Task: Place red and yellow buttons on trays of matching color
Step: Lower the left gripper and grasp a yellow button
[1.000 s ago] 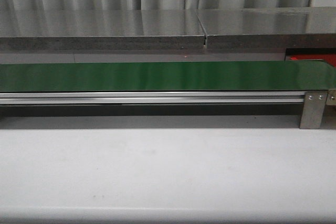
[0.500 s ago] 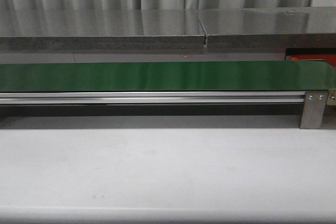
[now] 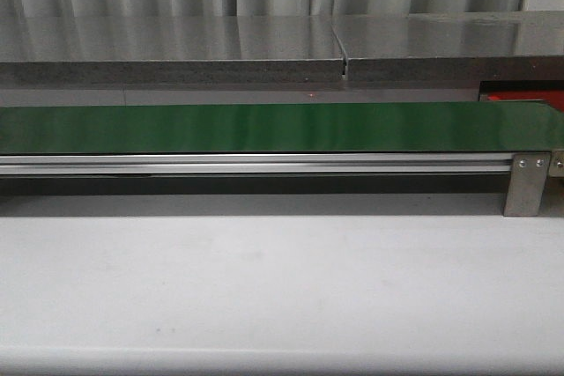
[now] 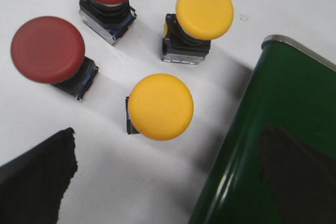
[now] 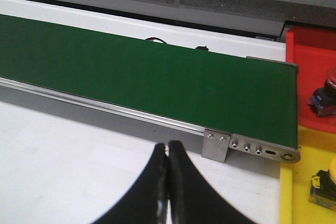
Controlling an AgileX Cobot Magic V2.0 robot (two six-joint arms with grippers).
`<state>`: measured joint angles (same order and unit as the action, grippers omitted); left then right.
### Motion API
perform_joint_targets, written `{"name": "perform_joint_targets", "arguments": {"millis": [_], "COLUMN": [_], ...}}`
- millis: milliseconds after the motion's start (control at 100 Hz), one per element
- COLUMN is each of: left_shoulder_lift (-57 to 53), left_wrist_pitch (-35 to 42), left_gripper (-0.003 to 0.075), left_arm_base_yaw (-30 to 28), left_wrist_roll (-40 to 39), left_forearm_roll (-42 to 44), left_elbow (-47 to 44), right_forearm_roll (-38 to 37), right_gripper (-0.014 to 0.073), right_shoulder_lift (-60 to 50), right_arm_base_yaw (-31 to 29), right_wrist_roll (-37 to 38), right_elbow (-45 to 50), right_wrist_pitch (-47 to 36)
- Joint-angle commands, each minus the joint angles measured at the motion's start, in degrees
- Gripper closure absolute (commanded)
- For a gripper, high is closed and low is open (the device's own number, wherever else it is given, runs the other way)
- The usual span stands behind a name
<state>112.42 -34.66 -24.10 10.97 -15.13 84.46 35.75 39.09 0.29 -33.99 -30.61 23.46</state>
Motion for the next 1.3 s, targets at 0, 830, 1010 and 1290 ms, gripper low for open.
{"name": "perform_joint_targets", "arguments": {"millis": [0, 830, 1010, 1290], "left_shoulder_lift": [-1.7, 6.9, 7.3, 7.0], "left_wrist_pitch": [3.0, 4.0, 3.4, 2.4], "left_gripper": [0.005, 0.0054, 0.0183, 0.0506], "left_arm_base_yaw": [-0.2, -0.2, -0.2, -0.2], "left_wrist_roll": [-0.6, -0.6, -0.6, -0.6], "left_forearm_roll": [-1.6, -2.3, -2.3, -2.6], "left_elbow": [3.3, 10.5, 10.5, 10.5], "right_forearm_roll": [1.4, 1.4, 1.4, 1.4], "right_gripper": [0.0711, 0.0711, 0.0711, 0.0711], "right_shoulder_lift": [-0.4, -0.4, -0.4, -0.4], "right_arm_base_yaw": [0.0, 0.0, 0.0, 0.0], "right_wrist_roll": [-0.6, -0.6, -0.6, -0.6], "right_elbow": [-1.4, -1.4, -1.4, -1.4], "right_wrist_pitch": [-3.5, -3.5, -3.5, -3.5]}}
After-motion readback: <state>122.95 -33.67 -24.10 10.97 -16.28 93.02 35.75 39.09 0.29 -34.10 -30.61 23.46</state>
